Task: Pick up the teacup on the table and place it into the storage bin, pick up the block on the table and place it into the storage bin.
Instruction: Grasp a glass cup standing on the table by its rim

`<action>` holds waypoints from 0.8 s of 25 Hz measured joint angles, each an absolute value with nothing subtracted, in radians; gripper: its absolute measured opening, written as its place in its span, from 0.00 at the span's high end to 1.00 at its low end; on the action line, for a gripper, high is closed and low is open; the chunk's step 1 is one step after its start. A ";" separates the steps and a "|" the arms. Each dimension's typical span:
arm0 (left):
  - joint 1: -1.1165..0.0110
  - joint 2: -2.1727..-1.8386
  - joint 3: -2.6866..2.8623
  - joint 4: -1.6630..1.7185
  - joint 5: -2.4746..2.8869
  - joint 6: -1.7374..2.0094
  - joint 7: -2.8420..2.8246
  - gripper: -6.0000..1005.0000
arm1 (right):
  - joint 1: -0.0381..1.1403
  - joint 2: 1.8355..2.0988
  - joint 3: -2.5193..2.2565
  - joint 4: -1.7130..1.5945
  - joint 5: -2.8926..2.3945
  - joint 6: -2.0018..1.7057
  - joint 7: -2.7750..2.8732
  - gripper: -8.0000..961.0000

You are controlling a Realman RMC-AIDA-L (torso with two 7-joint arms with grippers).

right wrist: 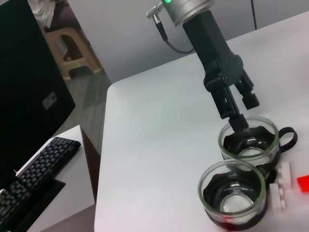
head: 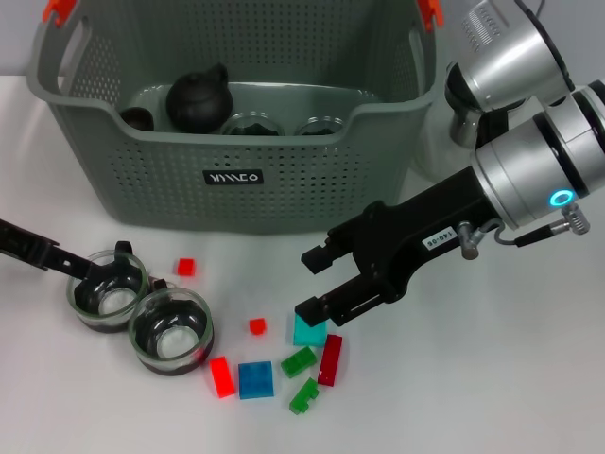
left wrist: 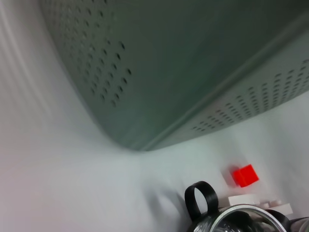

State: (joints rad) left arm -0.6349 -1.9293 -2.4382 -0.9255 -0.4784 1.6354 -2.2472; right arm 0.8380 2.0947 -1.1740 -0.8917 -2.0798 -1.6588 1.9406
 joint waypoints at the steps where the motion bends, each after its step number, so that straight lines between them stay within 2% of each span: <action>1: -0.636 -1.938 -2.434 -0.935 -0.471 1.633 -2.253 0.10 | 0.838 2.093 -1.174 -0.893 -2.080 -1.658 1.940 0.20; 7: -0.651 -1.985 -2.428 -0.954 -0.417 1.598 -2.270 0.10 | 0.831 2.090 -1.171 -0.897 -2.084 -1.658 1.924 0.20; 20: -0.655 -2.007 -2.400 -0.948 -0.382 1.540 -2.288 0.10 | 0.823 2.088 -1.166 -0.887 -2.086 -1.646 1.898 0.20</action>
State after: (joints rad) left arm -0.6551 -2.0072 -2.4003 -0.9482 -0.3821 1.5395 -2.2878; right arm 0.8230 2.0877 -1.1657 -0.8870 -2.0861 -1.6456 1.8975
